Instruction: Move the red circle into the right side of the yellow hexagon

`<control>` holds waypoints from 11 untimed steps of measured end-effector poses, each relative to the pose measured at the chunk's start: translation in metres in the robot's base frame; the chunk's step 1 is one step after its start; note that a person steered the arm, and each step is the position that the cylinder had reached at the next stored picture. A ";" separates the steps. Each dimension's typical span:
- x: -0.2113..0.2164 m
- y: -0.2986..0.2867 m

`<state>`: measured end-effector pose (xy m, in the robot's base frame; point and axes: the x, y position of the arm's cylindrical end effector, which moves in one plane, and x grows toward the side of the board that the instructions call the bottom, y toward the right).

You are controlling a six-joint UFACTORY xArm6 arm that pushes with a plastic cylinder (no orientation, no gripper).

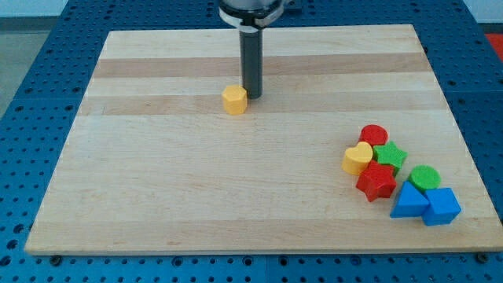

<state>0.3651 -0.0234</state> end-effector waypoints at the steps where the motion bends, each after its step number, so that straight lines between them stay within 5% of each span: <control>1: 0.000 0.041; 3: 0.037 0.198; 7: 0.145 0.332; 9: 0.227 0.344; 11: 0.253 0.311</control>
<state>0.6182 0.2877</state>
